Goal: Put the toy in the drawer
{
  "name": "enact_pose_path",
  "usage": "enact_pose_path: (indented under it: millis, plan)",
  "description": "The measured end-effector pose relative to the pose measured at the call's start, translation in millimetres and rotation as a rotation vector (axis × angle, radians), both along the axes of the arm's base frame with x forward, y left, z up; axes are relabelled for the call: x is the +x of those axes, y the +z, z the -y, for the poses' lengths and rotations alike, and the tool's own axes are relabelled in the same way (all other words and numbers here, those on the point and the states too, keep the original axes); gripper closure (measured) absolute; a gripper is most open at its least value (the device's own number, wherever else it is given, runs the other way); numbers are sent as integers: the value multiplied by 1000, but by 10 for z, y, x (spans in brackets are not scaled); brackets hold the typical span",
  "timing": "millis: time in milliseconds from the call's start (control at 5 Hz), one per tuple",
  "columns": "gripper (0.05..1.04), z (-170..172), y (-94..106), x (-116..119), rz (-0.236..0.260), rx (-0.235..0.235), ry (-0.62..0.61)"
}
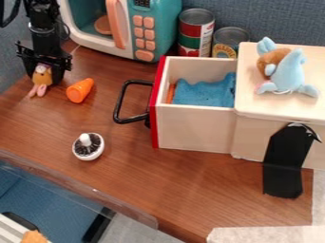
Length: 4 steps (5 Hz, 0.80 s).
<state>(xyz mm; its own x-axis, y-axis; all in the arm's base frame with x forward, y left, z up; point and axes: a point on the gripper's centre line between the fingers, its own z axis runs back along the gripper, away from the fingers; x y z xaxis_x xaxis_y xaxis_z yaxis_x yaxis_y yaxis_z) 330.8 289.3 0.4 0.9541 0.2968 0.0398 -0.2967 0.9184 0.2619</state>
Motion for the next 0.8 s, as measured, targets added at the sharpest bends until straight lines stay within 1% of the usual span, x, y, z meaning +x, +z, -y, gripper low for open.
enact_pose_path:
  millis: [200, 400, 600, 800]
  plan:
    - [519, 113, 22, 23, 11, -4, -13]
    - [523, 425, 499, 238, 129, 34, -60]
    - [523, 918, 1073, 510, 294, -16, -114]
    - [524, 1343, 1223, 559, 322, -106, -177]
